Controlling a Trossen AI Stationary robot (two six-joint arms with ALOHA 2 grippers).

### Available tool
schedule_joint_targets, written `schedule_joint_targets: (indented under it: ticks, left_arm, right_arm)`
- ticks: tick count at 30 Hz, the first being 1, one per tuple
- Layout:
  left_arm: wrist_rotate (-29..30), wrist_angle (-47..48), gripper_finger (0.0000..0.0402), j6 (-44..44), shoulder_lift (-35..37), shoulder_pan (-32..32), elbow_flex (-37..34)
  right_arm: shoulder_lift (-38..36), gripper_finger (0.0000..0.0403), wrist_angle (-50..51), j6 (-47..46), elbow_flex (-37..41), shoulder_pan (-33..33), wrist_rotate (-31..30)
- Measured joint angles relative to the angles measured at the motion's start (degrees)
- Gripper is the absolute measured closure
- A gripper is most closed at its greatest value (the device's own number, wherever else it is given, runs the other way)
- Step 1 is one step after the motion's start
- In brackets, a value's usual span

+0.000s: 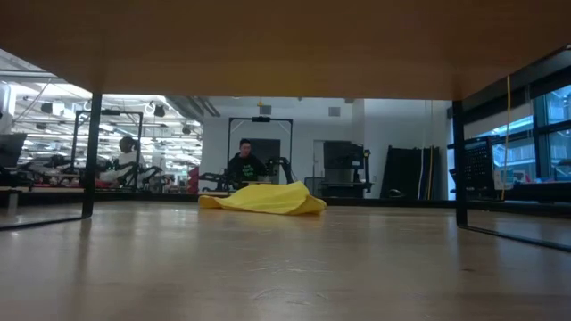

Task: Stack small to large cups/mugs on shelf
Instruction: Put the light orange mug on the shelf

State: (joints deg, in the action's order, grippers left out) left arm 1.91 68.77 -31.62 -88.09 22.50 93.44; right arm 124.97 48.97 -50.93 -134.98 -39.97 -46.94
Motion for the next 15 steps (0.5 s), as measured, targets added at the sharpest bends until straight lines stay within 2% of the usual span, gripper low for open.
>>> schedule_joint_targets:
  ticks: [6, 15]
  left_arm:
    - [0.0, -0.76, 0.0388, 0.1, 0.0, 0.0, -0.02]
    - [0.27, -1.93, 0.0338, 1.59, 0.04, 0.0, -0.01]
  right_arm:
    - [0.0, 0.0338, -1.5, 1.84, 0.0, 0.0, -1.4]
    - [0.0, 0.0338, -1.6, 2.71, 0.0, 0.0, -1.5]
